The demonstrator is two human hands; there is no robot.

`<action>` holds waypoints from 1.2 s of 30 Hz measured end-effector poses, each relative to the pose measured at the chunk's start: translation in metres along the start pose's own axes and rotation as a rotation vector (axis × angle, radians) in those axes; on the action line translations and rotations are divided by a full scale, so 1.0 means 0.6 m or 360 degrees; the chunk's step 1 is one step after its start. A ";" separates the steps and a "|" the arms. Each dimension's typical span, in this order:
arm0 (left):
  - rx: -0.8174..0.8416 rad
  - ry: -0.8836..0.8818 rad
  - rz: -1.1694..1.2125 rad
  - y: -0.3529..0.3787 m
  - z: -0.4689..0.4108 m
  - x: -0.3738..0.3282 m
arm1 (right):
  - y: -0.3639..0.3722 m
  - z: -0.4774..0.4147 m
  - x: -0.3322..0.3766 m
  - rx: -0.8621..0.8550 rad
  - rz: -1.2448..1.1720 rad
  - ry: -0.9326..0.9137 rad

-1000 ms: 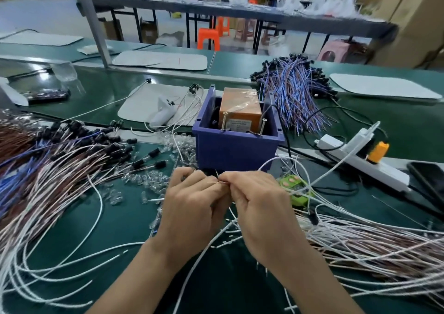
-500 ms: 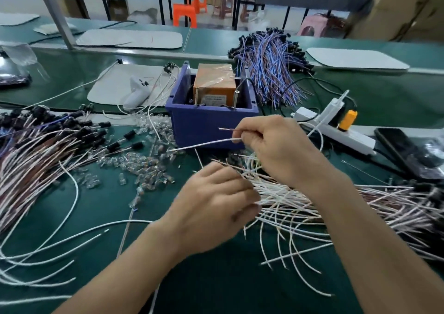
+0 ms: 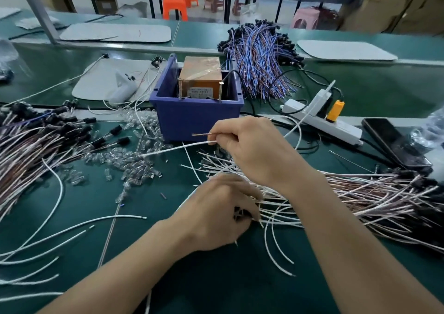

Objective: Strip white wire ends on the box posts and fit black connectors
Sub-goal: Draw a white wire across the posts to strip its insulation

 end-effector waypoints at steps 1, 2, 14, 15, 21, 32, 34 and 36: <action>-0.0078 -0.0059 0.0011 -0.004 0.001 0.008 | 0.004 -0.002 0.000 -0.0045 -0.0019 -0.0020; -0.0144 -0.0110 0.0008 -0.007 0.001 0.014 | 0.008 -0.004 0.000 -0.0097 -0.0048 -0.0045; 0.0246 0.0306 -0.0127 0.003 0.012 -0.045 | 0.031 -0.005 -0.036 -0.0019 -0.0762 -0.0037; 0.0373 0.0395 -0.0142 0.016 0.013 -0.057 | 0.024 -0.007 -0.037 -0.0011 -0.0836 -0.0049; 0.0403 0.0465 -0.0033 0.027 0.002 -0.060 | 0.010 -0.005 -0.045 0.0045 -0.0949 -0.0073; -0.0056 0.0016 -0.0097 -0.012 -0.005 0.016 | 0.062 0.022 -0.051 -0.0314 -0.0737 -0.0024; -0.0155 0.0009 -0.0098 -0.010 -0.010 0.023 | 0.068 0.024 -0.053 -0.0343 -0.0671 -0.0019; -0.0223 0.0048 -0.0125 -0.007 -0.010 0.024 | 0.068 0.025 -0.055 -0.0377 -0.0635 -0.0016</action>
Point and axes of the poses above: each hand's wrist, its own z-axis away from the middle knuckle, its own y-axis out of the palm, x = y × z, the point moved 4 cm from there along -z, towards the middle knuckle, and after that the axes turned 3 degrees about -z, right-handed, at the moved point
